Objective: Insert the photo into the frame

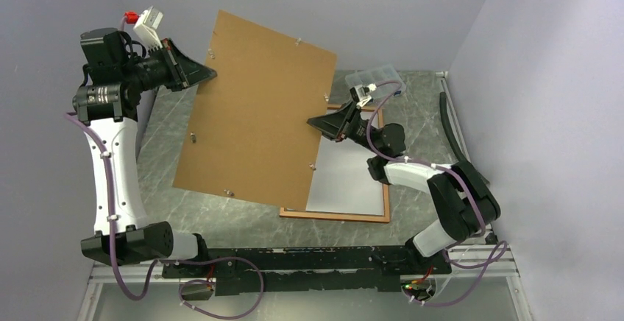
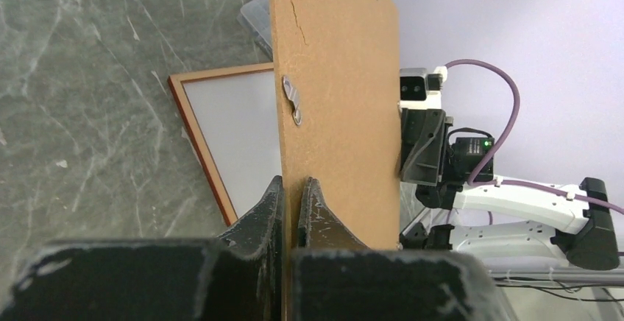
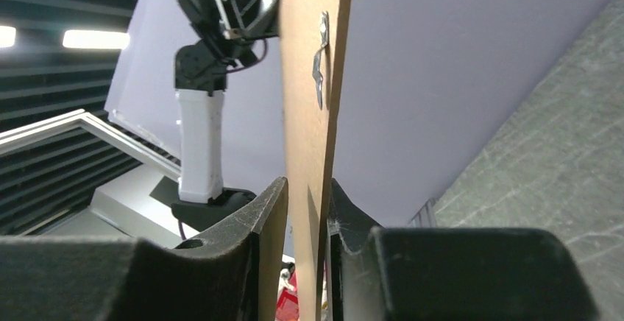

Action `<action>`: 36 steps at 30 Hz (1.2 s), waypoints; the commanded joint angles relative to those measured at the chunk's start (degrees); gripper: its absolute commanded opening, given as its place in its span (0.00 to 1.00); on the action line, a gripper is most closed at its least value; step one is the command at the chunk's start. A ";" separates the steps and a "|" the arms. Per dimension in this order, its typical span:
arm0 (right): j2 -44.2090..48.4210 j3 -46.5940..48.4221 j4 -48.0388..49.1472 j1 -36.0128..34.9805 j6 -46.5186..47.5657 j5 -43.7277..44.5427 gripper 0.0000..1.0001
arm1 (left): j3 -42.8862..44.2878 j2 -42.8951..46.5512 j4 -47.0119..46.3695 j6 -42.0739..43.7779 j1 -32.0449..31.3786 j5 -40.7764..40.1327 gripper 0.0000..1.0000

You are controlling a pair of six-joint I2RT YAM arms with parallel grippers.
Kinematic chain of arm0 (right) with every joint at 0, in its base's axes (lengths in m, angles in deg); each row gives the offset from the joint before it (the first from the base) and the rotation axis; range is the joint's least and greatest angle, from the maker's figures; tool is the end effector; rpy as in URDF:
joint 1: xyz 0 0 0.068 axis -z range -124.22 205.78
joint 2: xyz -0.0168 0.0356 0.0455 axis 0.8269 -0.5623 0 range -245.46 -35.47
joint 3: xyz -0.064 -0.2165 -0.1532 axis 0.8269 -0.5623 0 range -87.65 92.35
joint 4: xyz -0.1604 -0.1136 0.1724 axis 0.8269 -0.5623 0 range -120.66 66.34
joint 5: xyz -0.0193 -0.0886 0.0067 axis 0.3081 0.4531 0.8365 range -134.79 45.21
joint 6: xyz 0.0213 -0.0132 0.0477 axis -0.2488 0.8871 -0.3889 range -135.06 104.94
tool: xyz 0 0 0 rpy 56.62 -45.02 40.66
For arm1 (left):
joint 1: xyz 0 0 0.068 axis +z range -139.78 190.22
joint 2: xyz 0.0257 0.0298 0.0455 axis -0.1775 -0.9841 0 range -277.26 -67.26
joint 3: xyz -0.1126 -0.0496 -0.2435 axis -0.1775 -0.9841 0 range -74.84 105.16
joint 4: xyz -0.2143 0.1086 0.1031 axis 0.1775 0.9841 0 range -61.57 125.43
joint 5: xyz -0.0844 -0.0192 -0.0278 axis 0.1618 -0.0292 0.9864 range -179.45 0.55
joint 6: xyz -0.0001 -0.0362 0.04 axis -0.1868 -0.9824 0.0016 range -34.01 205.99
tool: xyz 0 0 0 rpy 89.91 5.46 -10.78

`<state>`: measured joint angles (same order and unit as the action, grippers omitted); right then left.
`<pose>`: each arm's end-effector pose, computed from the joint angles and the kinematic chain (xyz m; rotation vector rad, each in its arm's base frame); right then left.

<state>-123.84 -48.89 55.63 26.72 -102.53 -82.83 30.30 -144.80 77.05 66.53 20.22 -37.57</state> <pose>0.2565 0.1676 0.2802 -0.0380 1.4725 2.0836 0.2431 0.0144 0.5036 0.1248 1.9043 -0.9802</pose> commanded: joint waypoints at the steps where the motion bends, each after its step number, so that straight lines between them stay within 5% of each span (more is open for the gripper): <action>1: 7.23 2.32 14.80 -1.13 -0.79 2.83 0.26 | -2.14 -0.86 -0.84 3.63 -0.35 -1.87 0.03; 7: 8.28 3.26 13.98 -2.10 -1.43 2.10 0.26 | -4.69 -0.99 -2.60 2.52 -0.20 -3.42 0.03; 13: 12.96 1.09 6.29 -2.08 1.23 3.39 0.10 | -5.77 -2.48 -2.07 4.31 -0.15 -3.99 0.03; 16: 17.68 0.82 -4.88 -1.68 6.32 4.90 0.00 | -5.36 -3.98 1.00 7.56 -0.13 -4.10 0.26; 21: 22.41 0.27 -16.58 -0.60 11.50 8.03 0.00 | -5.41 -4.68 7.59 16.42 -0.16 -7.58 0.62; 29: 22.41 1.13 -29.23 2.82 9.32 10.37 0.00 | -6.09 0.72 11.98 32.13 -0.07 -14.16 0.93; 36: 21.93 3.75 -32.74 3.45 12.25 7.70 0.00 | -8.67 5.12 14.17 42.58 -0.45 -14.52 0.94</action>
<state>-103.84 -50.20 19.24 29.81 -91.40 -74.05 23.30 -143.48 89.86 100.56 19.92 -50.71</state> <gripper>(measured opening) 0.032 0.940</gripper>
